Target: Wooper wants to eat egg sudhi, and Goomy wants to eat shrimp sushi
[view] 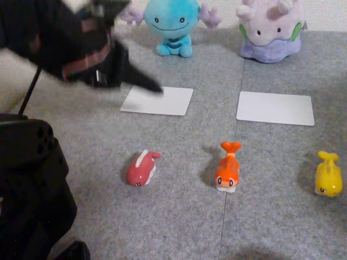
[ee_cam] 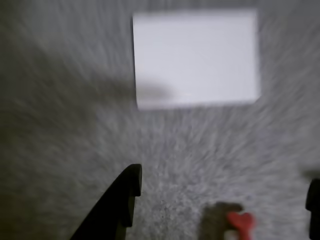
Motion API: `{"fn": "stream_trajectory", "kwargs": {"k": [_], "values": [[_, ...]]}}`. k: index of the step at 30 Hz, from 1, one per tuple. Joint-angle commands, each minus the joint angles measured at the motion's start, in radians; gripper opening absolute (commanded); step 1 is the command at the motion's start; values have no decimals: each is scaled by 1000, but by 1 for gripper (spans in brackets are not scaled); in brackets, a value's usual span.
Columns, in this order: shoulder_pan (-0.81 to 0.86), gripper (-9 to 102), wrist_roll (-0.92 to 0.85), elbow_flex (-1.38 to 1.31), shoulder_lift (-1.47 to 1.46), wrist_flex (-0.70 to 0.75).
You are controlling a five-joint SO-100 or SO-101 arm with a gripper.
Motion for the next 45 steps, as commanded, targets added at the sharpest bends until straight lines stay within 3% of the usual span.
{"fn": "stream_trajectory", "kwargs": {"k": [1, 5, 10, 18, 29, 35, 45], "values": [[41, 38, -25, -244, -2, 149], [132, 38, -146, -508, -6, 371], [402, 38, -336, -689, -164, 528], [726, 38, -660, -885, -759, 525], [933, 38, -830, -1370, -1390, 612], [989, 38, -870, -1537, -1575, 686], [1020, 25, -870, -1560, -1654, 612]]}}
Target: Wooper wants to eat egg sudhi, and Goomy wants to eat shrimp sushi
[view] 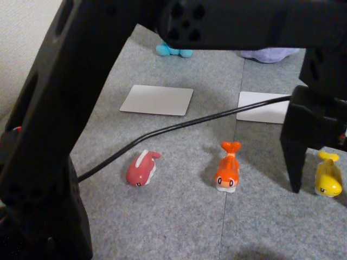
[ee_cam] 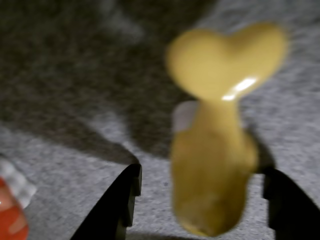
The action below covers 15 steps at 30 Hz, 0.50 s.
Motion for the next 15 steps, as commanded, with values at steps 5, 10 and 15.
{"fn": "stream_trajectory", "kwargs": {"k": [5, 10, 15], "values": [[-28, 23, 9, -29, 6, -37], [-55, 19, 17, -29, 6, -37], [-69, 9, 54, -29, 8, -46]]}}
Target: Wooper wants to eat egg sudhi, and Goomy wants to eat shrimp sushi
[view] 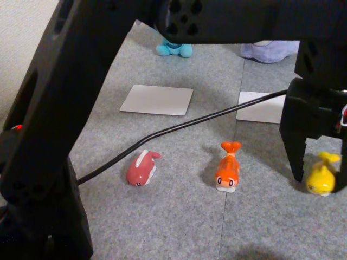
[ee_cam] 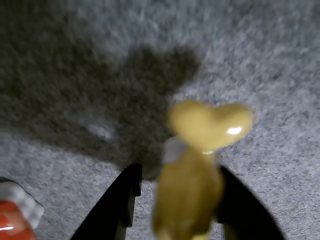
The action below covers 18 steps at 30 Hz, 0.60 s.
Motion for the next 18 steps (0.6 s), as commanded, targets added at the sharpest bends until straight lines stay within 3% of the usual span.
{"fn": "stream_trajectory", "kwargs": {"k": [1, 10, 18], "values": [[-18, 6, 14, -26, 8, -2], [-80, 2, 190, -26, 189, 87], [-410, 2, 431, -26, 486, 265]]}}
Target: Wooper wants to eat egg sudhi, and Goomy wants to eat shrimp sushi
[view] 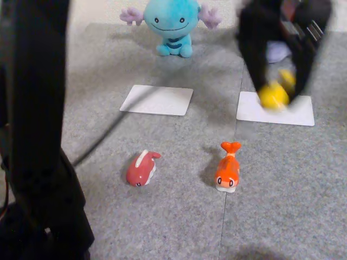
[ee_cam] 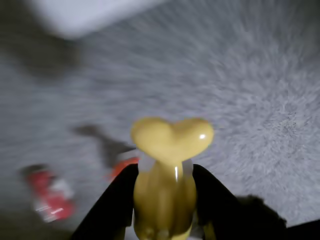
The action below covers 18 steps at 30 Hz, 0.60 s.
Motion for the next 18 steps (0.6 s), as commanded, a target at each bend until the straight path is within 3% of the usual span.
{"fn": "stream_trajectory", "kwargs": {"k": [1, 10, 18], "values": [[-192, 2, 118, -29, 132, 51], [-594, 2, 400, -17, 49, -2], [-620, 2, 436, -17, -199, -83]]}}
